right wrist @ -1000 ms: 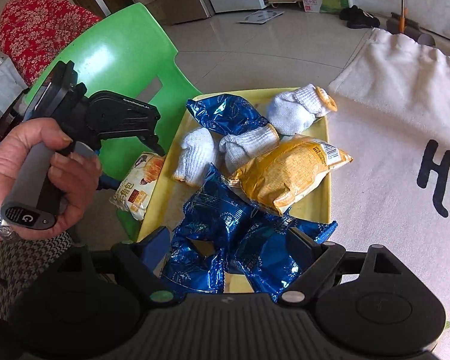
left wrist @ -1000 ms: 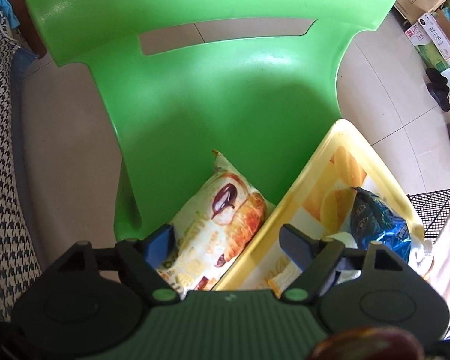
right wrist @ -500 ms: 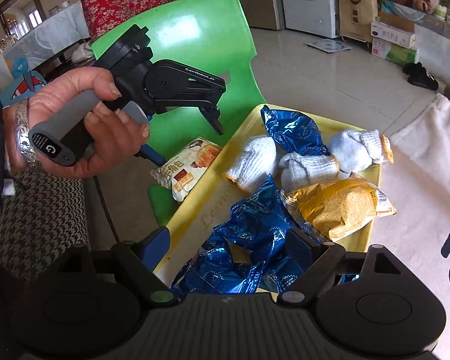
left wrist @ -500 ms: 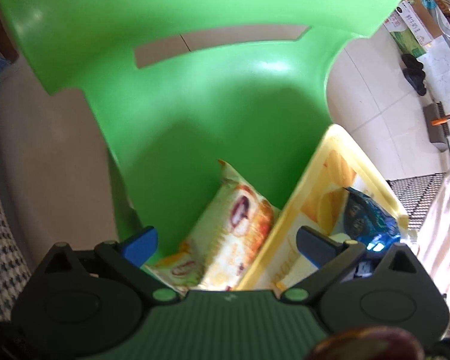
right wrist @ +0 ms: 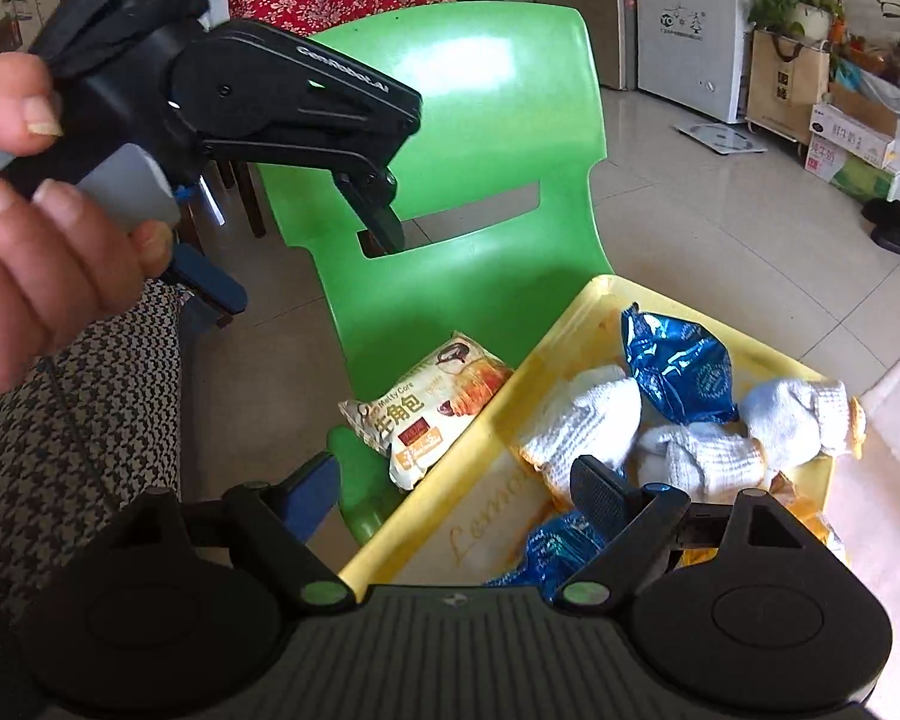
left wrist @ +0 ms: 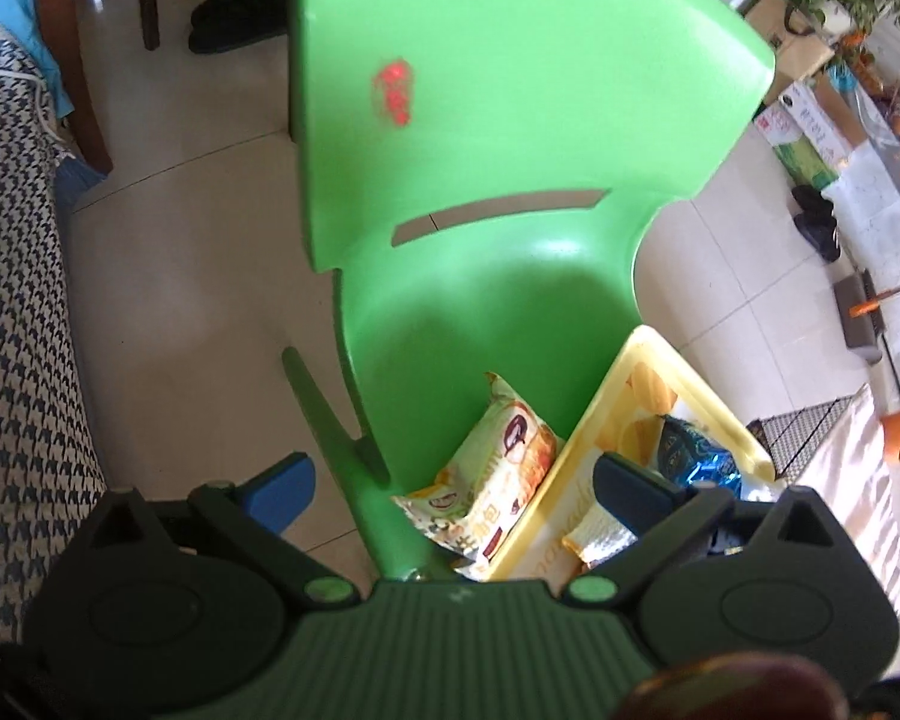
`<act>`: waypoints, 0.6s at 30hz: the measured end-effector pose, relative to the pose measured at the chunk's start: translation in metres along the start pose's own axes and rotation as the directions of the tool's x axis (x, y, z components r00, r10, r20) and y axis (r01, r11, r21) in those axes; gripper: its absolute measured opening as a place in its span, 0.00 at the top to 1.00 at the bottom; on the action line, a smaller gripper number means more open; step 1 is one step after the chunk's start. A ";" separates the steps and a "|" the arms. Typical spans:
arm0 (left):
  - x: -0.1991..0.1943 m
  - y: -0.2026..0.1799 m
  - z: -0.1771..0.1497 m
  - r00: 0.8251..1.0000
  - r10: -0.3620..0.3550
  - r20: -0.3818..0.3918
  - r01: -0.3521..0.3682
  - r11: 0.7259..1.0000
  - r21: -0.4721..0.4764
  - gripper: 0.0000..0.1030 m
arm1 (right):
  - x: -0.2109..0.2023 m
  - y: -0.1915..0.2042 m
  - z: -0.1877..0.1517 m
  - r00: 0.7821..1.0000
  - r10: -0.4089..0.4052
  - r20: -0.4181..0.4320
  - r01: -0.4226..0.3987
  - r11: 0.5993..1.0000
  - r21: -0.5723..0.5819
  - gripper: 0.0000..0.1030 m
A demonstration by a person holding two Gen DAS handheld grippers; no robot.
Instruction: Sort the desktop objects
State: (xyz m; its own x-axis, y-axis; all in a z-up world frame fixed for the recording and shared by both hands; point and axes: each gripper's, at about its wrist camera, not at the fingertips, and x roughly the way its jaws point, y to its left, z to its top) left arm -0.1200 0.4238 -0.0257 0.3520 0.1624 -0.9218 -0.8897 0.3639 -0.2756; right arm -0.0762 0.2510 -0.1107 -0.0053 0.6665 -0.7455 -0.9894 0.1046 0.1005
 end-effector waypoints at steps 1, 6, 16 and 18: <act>-0.005 0.005 -0.002 1.000 0.011 0.025 -0.010 1.000 -0.018 0.01 | 0.005 0.002 0.003 1.000 0.003 -0.007 -0.003 1.000 -0.007 0.18; -0.004 0.006 0.004 0.999 0.019 0.027 -0.018 1.000 -0.018 0.01 | 0.040 0.015 0.013 0.999 0.021 -0.047 -0.024 0.998 -0.059 0.18; -0.007 0.021 0.014 0.997 -0.009 0.073 0.016 0.995 -0.095 0.01 | 0.096 0.043 0.020 0.995 -0.041 -0.091 0.014 0.960 -0.279 0.16; -0.007 0.022 0.015 0.997 -0.016 0.076 0.024 0.995 -0.102 0.01 | 0.106 0.046 0.022 0.994 -0.051 -0.096 0.019 0.949 -0.315 0.14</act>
State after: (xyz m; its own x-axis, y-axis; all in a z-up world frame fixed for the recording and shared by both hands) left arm -0.1381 0.4444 -0.0215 0.3875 0.2253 -0.8939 -0.9060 0.2723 -0.3241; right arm -0.1195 0.3427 -0.1711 0.0316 0.5864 -0.8094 -0.9847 -0.1207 -0.1258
